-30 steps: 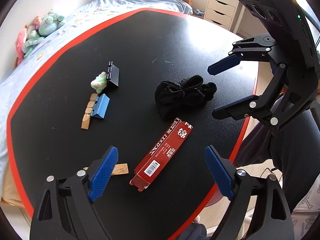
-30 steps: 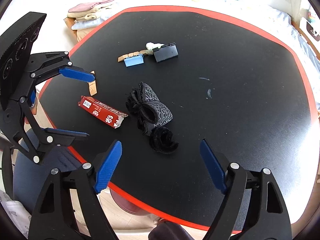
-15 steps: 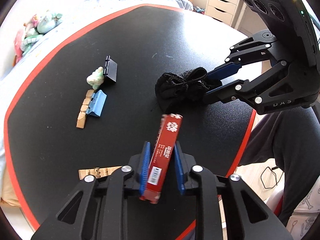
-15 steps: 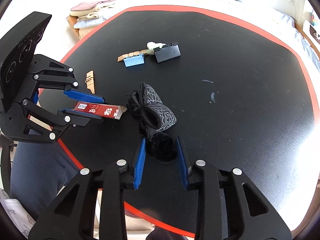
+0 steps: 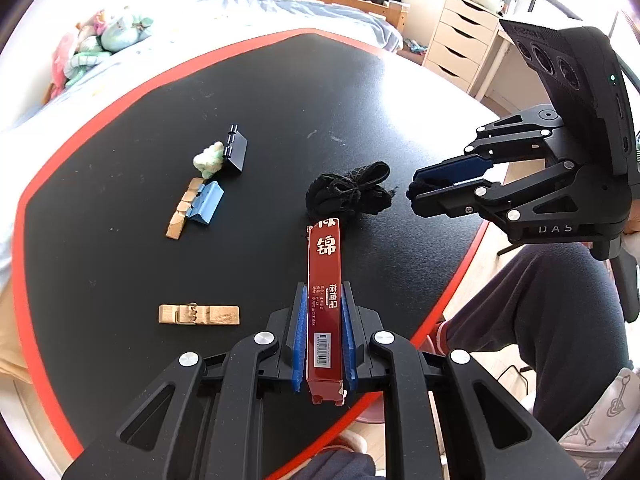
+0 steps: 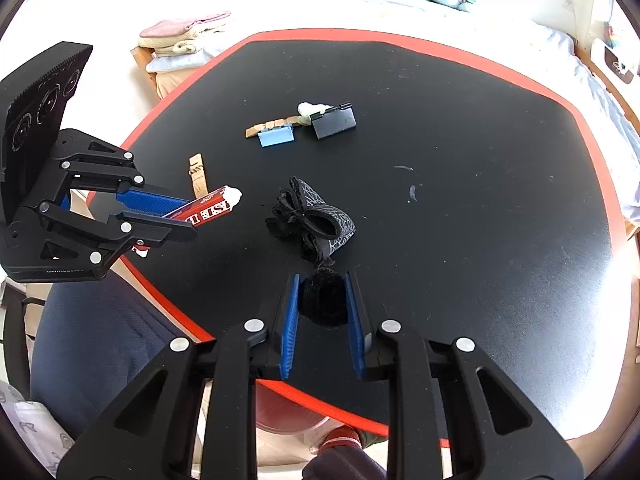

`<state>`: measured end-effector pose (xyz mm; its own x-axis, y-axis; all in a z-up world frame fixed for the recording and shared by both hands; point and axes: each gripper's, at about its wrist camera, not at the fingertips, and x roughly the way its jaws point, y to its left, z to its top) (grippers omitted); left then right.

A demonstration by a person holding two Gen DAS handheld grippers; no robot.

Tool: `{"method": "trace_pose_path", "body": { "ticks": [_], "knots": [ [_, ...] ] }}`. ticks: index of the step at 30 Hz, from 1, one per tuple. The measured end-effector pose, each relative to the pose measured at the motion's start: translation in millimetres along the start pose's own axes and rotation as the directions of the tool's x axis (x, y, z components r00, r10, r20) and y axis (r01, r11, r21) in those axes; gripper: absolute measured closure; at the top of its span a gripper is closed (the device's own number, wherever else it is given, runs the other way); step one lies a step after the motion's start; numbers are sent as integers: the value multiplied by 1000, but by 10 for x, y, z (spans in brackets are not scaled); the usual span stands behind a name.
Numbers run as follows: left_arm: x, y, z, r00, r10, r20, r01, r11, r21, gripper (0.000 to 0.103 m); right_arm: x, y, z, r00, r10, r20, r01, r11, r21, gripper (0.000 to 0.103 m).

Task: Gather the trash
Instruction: 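Grasp the black sock with the right gripper while the left grasps the red box, then carry the black sock and red box to the wastebasket and release both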

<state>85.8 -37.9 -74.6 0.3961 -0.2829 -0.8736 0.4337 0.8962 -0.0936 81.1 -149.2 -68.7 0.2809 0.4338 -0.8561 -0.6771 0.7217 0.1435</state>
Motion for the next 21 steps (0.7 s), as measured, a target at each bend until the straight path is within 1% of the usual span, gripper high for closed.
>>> {"method": "trace_pose_path", "body": {
  "ticks": [9,17,21],
  "knots": [
    [-302,-202,-214,999,8,42,-6,999,-39,87,-348,221,-158,999,6,47,-6,1000,6,81],
    [-542,-445,-395,997,20,74,-16,998,-65,87,-633,437,-398,997,14,78,-15,1000,9,81],
    [-597,-539,-494,996,19,85,-12,997,-82,87,-728,538,-538,996,27,83,-28,1000,9,81]
  ]
}}
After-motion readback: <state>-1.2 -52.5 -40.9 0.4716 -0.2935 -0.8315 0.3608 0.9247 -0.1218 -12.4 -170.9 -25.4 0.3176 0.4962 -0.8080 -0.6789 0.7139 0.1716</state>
